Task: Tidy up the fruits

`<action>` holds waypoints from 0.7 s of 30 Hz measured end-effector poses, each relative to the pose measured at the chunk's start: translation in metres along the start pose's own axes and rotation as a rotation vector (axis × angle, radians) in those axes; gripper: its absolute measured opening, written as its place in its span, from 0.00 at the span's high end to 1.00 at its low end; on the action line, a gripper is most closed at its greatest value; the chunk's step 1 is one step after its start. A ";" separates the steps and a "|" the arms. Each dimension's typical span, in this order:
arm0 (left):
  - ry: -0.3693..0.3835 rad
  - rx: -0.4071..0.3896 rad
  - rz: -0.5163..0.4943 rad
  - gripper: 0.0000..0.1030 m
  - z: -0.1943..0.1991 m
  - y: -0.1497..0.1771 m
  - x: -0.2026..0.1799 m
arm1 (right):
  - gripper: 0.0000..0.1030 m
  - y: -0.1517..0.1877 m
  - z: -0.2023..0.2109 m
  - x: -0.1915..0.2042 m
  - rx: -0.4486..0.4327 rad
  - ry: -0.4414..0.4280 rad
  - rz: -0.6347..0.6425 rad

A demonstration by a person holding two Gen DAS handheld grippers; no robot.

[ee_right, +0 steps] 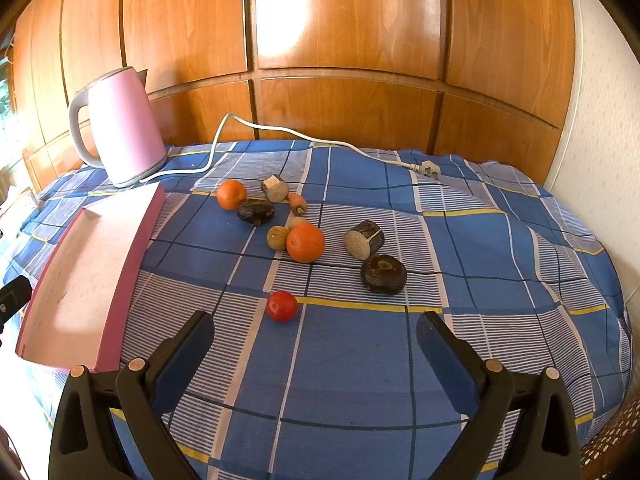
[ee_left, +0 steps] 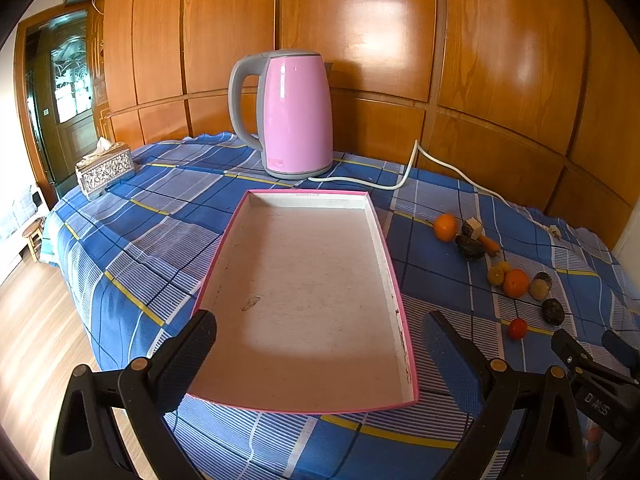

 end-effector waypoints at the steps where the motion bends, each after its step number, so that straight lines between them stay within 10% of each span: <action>1: 0.000 0.001 0.000 0.00 0.000 0.000 0.000 | 0.00 0.000 0.000 0.000 0.000 0.000 0.000; 21: 0.009 -0.001 -0.022 0.00 0.003 0.000 -0.008 | 0.00 0.001 -0.001 -0.007 0.001 0.005 -0.017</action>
Point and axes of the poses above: each gripper's, at about its wrist camera, not at the fingertips, and z roughly against the way its jaws point, x to its left, y to its underside, the point moved 9 cm from there along -z, roughly the way its jaws point, and after that the axes turned 9 degrees about -x, right-handed, at the moved point
